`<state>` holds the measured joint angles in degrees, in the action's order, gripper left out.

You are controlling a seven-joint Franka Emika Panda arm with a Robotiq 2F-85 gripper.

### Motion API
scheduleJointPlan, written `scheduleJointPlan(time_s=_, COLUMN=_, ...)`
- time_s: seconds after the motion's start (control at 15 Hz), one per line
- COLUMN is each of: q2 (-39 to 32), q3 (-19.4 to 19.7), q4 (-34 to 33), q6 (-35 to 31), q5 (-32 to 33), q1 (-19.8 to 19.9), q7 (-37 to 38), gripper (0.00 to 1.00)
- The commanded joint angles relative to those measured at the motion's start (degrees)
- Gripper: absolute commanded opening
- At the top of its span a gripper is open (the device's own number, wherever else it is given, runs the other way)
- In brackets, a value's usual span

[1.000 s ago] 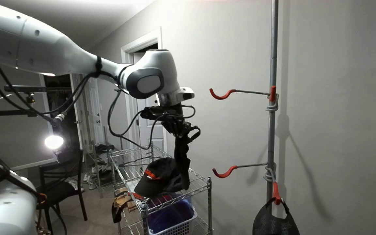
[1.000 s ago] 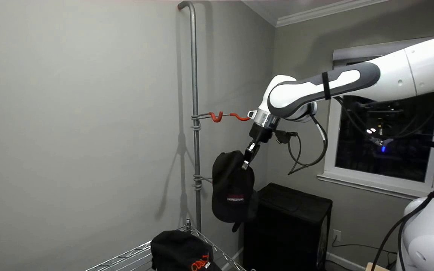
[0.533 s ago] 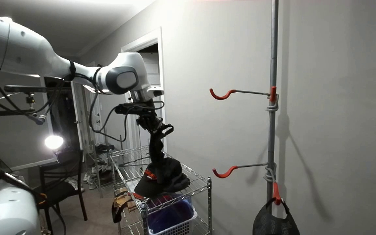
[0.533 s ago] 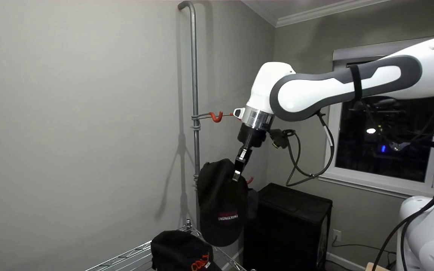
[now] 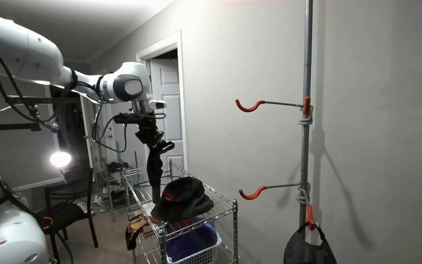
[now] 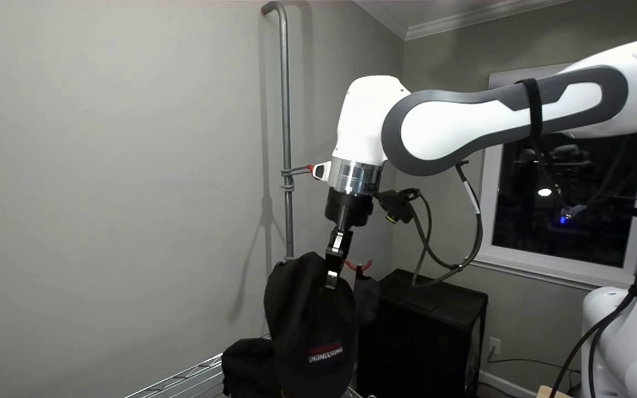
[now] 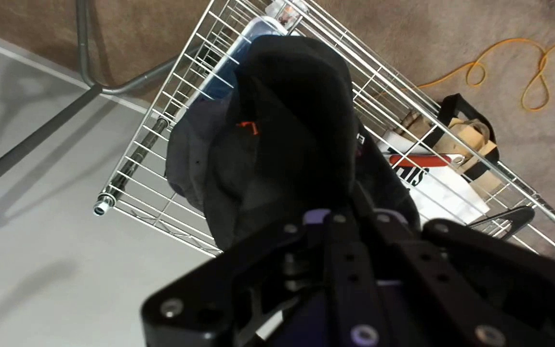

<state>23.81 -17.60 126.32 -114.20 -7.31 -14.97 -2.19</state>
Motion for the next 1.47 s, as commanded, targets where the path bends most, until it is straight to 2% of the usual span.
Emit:
scheduleJointPlan(time_s=0.0, q2=-7.34, q3=-0.77, q4=-6.05, q6=2.31, q5=1.65, q1=-0.27, q7=2.83, gripper=0.01)
scheduleJointPlan(time_s=0.2, q2=-14.25, q3=-1.12, q4=-10.16, q6=1.18, q5=3.87, q1=0.75, q7=6.02, gripper=0.01)
scheduleJointPlan(time_s=0.47, q2=-22.33, q3=0.31, q4=-16.10, q6=3.78, q5=5.13, q1=0.73, q7=6.43, gripper=0.01)
scheduleJointPlan(time_s=0.67, q2=-26.69, q3=1.47, q4=-19.90, q6=3.71, q5=5.85, q1=0.58, q7=7.01, gripper=0.01)
scheduleJointPlan(time_s=1.0, q2=-30.96, q3=2.65, q4=-23.52, q6=1.31, q5=11.91, q1=-0.45, q7=10.01, gripper=0.01)
scheduleJointPlan(time_s=1.07, q2=-31.45, q3=2.63, q4=-23.82, q6=1.34, q5=12.96, q1=-0.78, q7=10.53, gripper=0.28)
scheduleJointPlan(time_s=1.2, q2=-31.93, q3=2.54, q4=-24.10, q6=1.46, q5=14.25, q1=-1.33, q7=10.87, gripper=0.35)
scheduleJointPlan(time_s=1.4, q2=-32.05, q3=2.51, q4=-24.18, q6=1.40, q5=15.35, q1=-2.15, q7=11.43, gripper=0.53)
